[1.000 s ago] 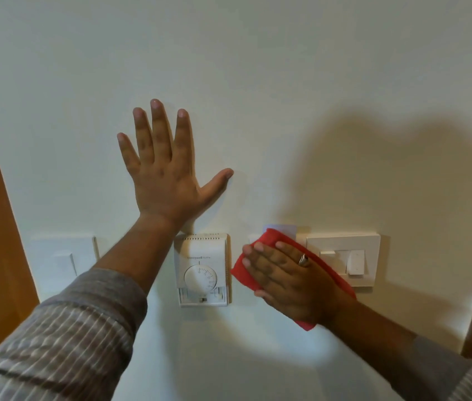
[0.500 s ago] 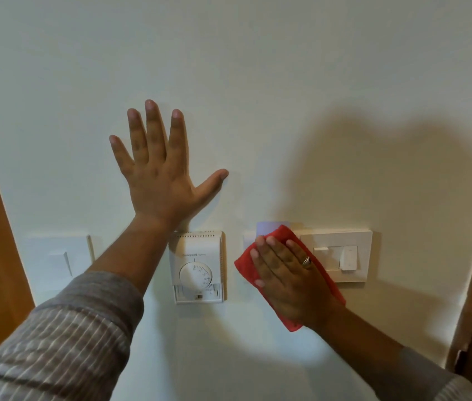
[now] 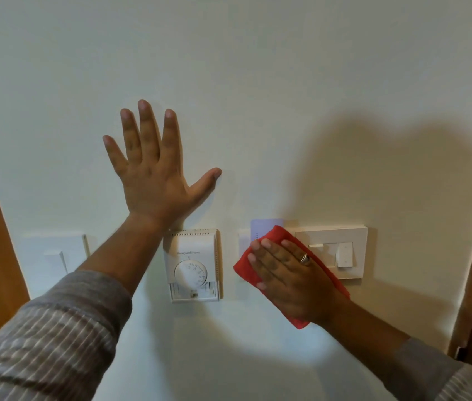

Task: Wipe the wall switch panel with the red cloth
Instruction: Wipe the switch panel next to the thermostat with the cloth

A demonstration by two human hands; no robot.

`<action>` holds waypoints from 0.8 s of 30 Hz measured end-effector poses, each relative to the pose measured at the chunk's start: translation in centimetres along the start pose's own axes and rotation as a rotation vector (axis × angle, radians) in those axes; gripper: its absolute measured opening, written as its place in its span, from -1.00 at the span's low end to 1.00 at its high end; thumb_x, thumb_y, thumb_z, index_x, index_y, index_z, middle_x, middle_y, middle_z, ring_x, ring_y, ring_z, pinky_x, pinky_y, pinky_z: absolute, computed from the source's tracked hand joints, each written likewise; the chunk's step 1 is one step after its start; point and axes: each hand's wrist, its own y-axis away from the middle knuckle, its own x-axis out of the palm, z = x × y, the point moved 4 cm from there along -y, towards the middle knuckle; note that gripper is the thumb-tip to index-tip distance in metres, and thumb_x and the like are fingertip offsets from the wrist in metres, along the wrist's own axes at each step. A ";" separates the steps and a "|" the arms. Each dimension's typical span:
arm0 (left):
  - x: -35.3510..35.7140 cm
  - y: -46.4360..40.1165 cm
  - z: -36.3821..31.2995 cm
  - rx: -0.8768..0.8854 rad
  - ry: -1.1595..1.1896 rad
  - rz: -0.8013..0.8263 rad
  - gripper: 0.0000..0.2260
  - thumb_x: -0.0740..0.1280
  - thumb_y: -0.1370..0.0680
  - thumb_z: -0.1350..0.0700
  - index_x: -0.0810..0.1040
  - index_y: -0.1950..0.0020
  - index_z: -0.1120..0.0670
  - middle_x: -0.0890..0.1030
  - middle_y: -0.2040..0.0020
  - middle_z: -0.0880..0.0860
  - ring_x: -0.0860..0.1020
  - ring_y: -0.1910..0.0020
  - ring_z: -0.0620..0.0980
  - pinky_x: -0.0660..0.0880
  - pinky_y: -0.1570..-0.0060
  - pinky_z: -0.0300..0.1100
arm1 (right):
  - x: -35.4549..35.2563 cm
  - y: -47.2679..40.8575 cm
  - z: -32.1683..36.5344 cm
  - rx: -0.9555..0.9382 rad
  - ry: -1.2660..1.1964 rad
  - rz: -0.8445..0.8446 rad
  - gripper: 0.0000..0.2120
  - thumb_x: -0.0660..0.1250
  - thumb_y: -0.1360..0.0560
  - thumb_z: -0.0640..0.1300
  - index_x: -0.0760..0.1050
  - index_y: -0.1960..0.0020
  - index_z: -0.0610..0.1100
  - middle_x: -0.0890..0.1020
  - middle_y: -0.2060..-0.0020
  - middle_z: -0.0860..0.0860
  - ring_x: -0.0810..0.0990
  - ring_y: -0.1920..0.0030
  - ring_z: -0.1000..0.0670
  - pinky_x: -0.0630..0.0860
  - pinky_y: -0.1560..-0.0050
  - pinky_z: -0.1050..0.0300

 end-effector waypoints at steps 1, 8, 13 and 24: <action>0.1 0.0 -0.1 0.003 -0.004 -0.001 -0.02 0.08 -0.49 -0.54 -0.01 -0.68 0.09 0.03 -0.68 0.29 0.00 -0.64 0.38 -0.11 -0.51 0.44 | 0.1 -0.3 0.0 0.027 0.011 -0.005 -0.45 0.14 -0.68 0.01 0.13 -0.56 -0.24 0.20 -0.52 -0.17 0.15 -0.57 -0.19 0.06 -0.57 -0.12; -0.1 -0.1 -0.1 0.035 -0.010 0.006 -0.04 0.07 -0.51 -0.53 0.03 -0.68 0.12 0.05 -0.66 0.33 0.01 -0.63 0.42 -0.08 -0.53 0.43 | 1.3 -0.5 2.3 -0.037 0.042 0.041 -0.41 0.15 -0.66 -0.03 0.09 -0.59 -0.25 0.07 -0.60 -0.19 0.06 -0.60 -0.20 -0.06 -0.59 -0.16; -0.4 0.0 -0.1 0.032 -0.006 0.018 -0.03 0.08 -0.51 -0.52 0.03 -0.68 0.12 0.03 -0.67 0.32 0.00 -0.64 0.40 -0.08 -0.54 0.42 | 0.5 1.7 0.8 -0.086 0.048 0.060 -0.42 0.11 -0.68 -0.01 0.04 -0.60 -0.23 0.15 -0.55 -0.14 0.04 -0.60 -0.17 -0.06 -0.60 -0.11; 0.0 0.1 0.1 0.049 -0.017 -0.014 -0.04 0.09 -0.50 -0.52 0.04 -0.68 0.11 0.06 -0.67 0.31 0.03 -0.64 0.39 -0.06 -0.54 0.40 | 0.4 0.8 1.1 -0.169 0.011 0.103 -0.48 0.14 -0.66 -0.04 0.15 -0.57 -0.15 0.19 -0.55 -0.08 0.14 -0.56 -0.12 -0.03 -0.59 -0.10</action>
